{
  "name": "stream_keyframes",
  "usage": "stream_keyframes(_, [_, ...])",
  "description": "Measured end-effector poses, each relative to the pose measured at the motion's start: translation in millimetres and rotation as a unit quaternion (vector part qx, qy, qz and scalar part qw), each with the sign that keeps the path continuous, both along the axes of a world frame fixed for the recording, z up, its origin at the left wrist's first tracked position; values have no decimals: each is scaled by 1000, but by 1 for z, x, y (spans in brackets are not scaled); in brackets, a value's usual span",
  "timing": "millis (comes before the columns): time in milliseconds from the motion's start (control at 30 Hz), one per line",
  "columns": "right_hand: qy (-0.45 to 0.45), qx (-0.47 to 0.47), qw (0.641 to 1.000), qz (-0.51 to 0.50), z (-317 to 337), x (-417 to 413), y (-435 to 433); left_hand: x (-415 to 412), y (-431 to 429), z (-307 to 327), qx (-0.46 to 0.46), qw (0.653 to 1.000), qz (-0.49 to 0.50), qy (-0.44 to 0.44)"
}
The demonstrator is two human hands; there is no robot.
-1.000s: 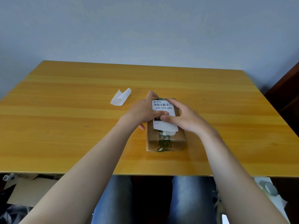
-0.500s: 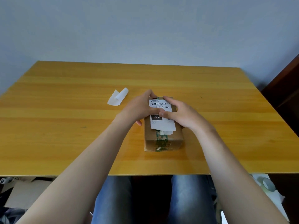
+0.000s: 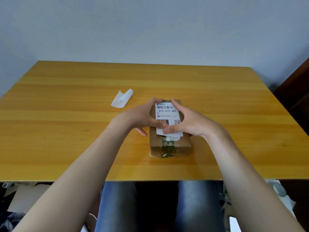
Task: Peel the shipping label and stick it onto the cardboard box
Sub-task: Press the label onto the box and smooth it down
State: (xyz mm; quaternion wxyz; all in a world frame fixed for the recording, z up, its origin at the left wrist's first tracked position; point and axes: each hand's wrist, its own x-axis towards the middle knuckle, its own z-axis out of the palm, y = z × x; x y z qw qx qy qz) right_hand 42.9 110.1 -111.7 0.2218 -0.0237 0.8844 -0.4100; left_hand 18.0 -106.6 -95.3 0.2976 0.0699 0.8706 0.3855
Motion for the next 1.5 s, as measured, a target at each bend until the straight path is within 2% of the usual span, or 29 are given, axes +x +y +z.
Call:
stream_keyframes(200, [-1, 22, 999, 35, -2, 2, 4, 3, 0, 1, -38, 999, -37, -8])
stream_keyframes(367, [-1, -12, 999, 32, -6, 5, 7, 5, 2, 0, -65, 996, -52, 14])
stream_keyframes(567, [33, -61, 997, -29, 3, 15, 10, 5, 18, -2, -37, 997, 34, 58])
stream_keyframes(867, [104, -34, 991, -74, 1, -7, -8, -11, 24, -13, -3, 989, 112, 100])
stream_keyframes(1067, [85, -72, 992, -64, 2, -34, -13, -26, 19, -11, -10, 981, 139, 132])
stream_keyframes(1267, [49, -112, 991, -56, 0, -39, -9, -29, 16, -15, -12, 984, 120, 132])
stream_keyframes(1500, [1, -52, 998, 21, 1, -35, -4, -18, 13, -16, -29, 989, 100, 104])
